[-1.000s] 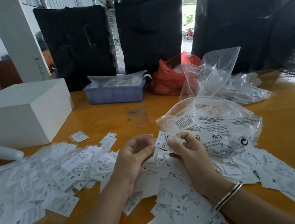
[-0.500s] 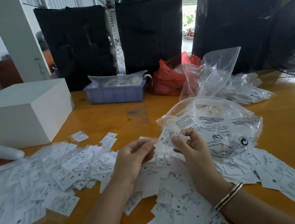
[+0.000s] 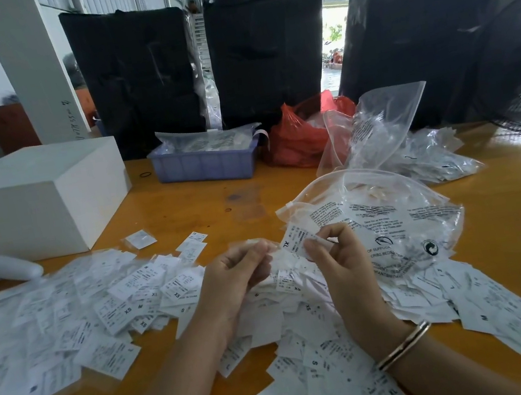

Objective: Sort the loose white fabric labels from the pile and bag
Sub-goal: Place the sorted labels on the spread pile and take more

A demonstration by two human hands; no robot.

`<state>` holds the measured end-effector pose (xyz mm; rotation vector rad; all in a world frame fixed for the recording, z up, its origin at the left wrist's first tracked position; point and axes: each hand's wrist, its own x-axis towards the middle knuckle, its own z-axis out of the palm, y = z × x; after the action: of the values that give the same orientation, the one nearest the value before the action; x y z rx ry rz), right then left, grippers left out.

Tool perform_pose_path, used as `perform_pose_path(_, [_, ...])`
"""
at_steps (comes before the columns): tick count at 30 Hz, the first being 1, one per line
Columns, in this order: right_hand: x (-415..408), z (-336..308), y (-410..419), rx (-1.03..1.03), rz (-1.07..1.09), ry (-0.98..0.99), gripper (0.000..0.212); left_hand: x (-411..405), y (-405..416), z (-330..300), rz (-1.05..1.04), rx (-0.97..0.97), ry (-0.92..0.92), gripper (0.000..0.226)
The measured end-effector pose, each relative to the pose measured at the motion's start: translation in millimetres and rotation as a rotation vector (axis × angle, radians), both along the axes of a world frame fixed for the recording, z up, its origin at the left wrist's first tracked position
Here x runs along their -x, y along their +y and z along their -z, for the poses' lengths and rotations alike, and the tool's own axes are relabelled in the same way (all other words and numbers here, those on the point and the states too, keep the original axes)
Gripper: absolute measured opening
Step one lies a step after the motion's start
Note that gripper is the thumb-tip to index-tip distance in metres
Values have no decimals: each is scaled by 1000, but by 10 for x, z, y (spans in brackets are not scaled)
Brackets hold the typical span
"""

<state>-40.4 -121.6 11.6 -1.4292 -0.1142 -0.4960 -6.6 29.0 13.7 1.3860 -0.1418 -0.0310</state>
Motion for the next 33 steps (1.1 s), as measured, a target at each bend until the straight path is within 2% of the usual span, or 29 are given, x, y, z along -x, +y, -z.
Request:
perform_pose_path(8, [3, 14, 10, 166, 4, 3, 15, -1, -16, 1, 13, 41, 24, 36])
perform_pose_path(17, [-15, 31, 21, 315, -16, 123, 13, 13, -9, 2, 26, 11, 5, 36])
perform_pose_path(20, [-27, 33, 12, 295, -30, 150, 7, 23, -4, -20, 69, 0, -15, 32])
perform_pose_path(23, [-33, 17, -18, 242, -27, 156, 5, 35, -8, -30, 68, -69, -52, 14])
perform_pose_path(28, [-32, 42, -7, 305, -25, 196, 11, 56, -28, -17, 31, -60, -86, 25])
perform_pose_path(33, [-39, 39, -35, 178, -68, 217, 8, 63, -40, -29, 4, -34, -117, 28])
